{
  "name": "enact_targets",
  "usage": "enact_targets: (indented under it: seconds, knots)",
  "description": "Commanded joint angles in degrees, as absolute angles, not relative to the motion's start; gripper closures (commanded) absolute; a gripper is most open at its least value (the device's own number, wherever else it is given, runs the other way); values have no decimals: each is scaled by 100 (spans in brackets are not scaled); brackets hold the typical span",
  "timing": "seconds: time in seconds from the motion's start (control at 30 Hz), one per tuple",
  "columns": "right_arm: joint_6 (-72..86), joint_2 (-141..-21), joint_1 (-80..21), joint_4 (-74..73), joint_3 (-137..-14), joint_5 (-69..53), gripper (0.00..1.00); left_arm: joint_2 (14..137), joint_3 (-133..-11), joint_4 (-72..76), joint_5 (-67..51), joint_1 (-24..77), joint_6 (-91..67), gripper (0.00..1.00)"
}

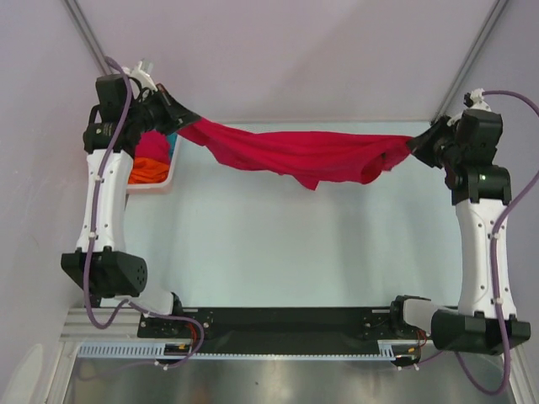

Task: Fold and stack the t-shirts

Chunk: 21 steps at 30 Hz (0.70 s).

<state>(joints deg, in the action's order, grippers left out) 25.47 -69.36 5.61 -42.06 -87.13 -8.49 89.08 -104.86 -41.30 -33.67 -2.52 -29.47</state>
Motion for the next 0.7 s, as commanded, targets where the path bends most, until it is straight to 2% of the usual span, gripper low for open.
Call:
enact_targets:
  seconds: [0.0, 0.13, 0.27, 0.4, 0.5, 0.6, 0.67]
  knots:
    - [2549, -6250, 580, -4455, -8762, -905, 100, 8061, -10302, -3981, -3726, -290, -2883, 96]
    - [2575, -5609, 571, -4745, -8841, -1063, 100, 7262, -10117, -3999, -3832, -281, -2988, 97]
    - [2610, -5450, 571, -4878, -8877, -1230, 100, 6882, -10213, -4095, -3841, -281, -3041, 98]
    - [2689, -5493, 571, -4668, -8246, -1440, 100, 6873, -10073, -4122, -3639, -281, -2988, 98]
    - [2839, -5502, 580, -4176, -7318, -1652, 100, 7119, -9503, -4009, -3542, -290, -2918, 99]
    - [3014, -5677, 563, -3710, -6420, -1888, 100, 7364, -8092, -3324, -3454, -290, -3128, 100]
    - [3058, -5748, 466, -3385, -6022, -1881, 100, 7698, -7570, -2841, -3594, -290, -3330, 100]
